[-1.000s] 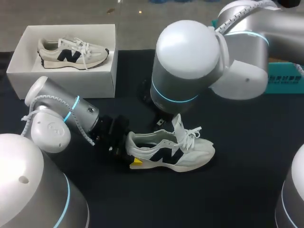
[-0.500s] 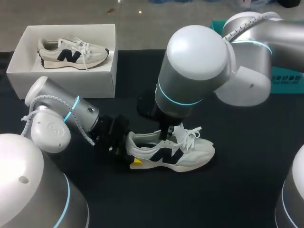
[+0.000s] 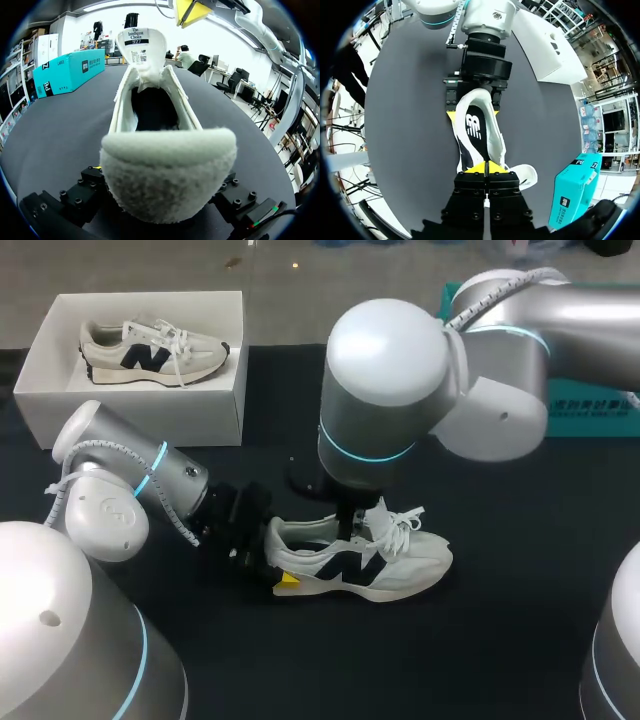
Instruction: Take the shoe out of the shoebox, open the shoe tongue, remove and reinsert the insole, then place the shoe into the shoebox
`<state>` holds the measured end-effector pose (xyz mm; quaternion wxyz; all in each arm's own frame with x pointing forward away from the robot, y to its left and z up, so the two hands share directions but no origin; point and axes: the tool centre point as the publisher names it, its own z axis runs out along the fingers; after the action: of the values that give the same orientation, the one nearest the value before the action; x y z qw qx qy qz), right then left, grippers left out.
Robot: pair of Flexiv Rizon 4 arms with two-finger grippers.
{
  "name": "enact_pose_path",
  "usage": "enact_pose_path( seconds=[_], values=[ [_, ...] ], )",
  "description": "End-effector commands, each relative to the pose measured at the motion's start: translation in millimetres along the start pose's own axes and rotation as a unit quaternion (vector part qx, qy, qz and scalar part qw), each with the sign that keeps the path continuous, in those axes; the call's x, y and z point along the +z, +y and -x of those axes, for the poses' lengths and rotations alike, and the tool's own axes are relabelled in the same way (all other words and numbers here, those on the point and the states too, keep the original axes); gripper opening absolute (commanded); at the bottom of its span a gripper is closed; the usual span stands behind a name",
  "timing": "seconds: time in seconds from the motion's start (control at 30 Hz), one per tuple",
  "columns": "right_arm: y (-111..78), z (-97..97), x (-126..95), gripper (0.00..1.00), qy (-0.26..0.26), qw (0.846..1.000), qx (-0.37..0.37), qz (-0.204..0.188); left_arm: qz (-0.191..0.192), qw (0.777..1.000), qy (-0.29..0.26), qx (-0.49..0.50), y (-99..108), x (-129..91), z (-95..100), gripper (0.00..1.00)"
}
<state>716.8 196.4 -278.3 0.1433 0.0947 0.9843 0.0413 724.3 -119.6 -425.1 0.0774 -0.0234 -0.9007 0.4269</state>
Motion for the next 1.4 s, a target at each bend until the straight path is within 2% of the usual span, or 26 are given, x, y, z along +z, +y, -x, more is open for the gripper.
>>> enact_pose_path(
  seconds=[0.03,0.33,0.53,0.77,1.0,1.13,1.2,1.4],
  values=[
    [21.9,3.4,26.2,0.00,0.003,1.000,-0.013,-0.016,0.002,1.000,0.001,-0.001,4.9,7.3,3.9,0.00],
    [25.7,10.5,50.3,0.00,-0.003,0.998,-0.062,-0.033,0.002,1.000,0.001,-0.001,4.9,7.3,3.9,0.00],
    [12.5,11.6,63.6,0.00,0.008,0.996,-0.077,-0.053,0.002,1.000,0.001,-0.001,4.9,7.3,3.9,0.00],
    [-1.9,4.2,73.3,0.00,0.032,0.993,-0.084,-0.071,0.002,1.000,0.001,-0.001,4.9,7.3,3.9,0.00],
    [-15.9,-7.4,69.6,0.00,0.049,0.992,-0.084,-0.080,0.002,1.000,0.001,-0.001,4.9,7.3,3.9,0.00],
    [-17.1,-10.2,73.2,0.00,0.065,0.991,-0.084,-0.084,0.002,1.000,0.001,-0.001,4.9,7.3,3.9,0.00],
    [-16.1,-8.2,79.9,0.00,0.084,0.990,-0.084,-0.078,0.002,1.000,0.001,-0.001,4.9,7.3,3.9,0.00],
    [-5.4,1.9,91.3,0.00,0.091,0.988,-0.092,-0.079,0.002,1.000,0.001,-0.001,4.9,7.3,3.9,0.00]
  ],
)
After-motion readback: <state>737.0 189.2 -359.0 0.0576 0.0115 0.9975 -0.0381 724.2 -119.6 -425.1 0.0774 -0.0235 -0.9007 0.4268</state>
